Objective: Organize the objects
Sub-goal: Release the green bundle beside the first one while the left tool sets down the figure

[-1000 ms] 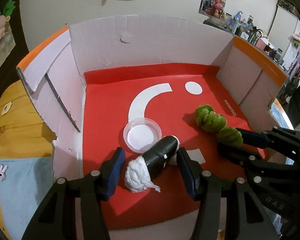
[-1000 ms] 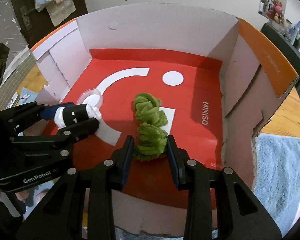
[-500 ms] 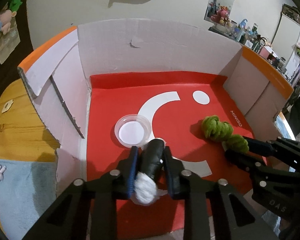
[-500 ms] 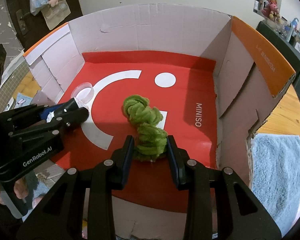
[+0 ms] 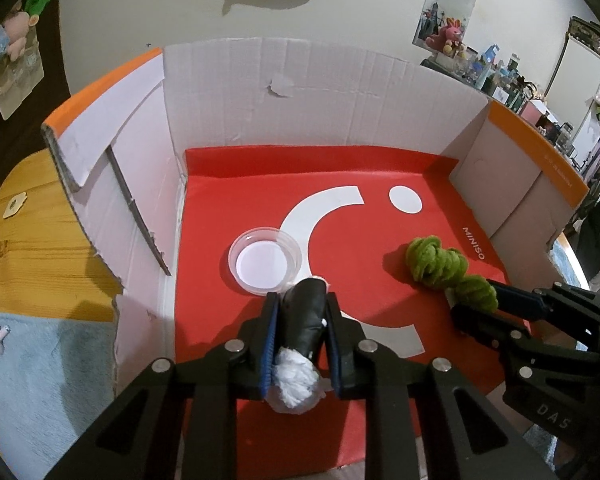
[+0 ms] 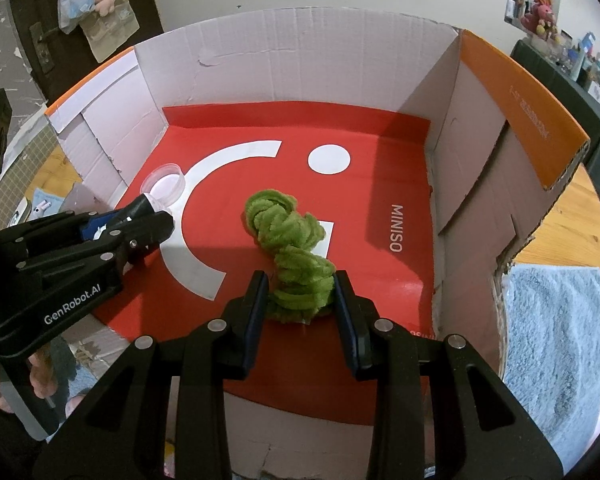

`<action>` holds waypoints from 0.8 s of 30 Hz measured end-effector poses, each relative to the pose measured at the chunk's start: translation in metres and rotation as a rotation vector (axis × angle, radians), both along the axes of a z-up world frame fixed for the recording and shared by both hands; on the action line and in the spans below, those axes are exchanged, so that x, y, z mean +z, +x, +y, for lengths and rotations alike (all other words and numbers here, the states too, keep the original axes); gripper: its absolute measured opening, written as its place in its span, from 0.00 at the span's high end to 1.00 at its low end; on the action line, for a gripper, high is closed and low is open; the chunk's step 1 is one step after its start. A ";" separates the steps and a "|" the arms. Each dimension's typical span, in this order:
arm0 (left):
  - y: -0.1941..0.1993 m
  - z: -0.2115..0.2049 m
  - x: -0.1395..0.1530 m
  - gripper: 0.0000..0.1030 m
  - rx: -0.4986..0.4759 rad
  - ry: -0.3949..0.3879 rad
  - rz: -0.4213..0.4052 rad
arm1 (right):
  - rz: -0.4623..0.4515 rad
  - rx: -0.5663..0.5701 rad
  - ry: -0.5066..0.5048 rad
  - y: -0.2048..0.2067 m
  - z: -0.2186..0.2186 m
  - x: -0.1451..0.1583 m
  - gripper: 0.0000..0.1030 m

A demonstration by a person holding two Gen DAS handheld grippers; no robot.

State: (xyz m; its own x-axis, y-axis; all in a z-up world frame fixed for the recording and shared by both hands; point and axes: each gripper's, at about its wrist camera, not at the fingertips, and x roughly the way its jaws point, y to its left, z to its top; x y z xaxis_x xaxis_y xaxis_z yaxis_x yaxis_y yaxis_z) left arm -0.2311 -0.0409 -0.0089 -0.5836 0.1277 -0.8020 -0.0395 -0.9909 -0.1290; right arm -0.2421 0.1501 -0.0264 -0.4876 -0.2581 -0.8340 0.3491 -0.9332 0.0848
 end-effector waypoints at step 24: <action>0.007 0.003 0.003 0.65 0.001 -0.013 0.012 | 0.003 0.019 -0.033 0.014 0.005 0.011 0.54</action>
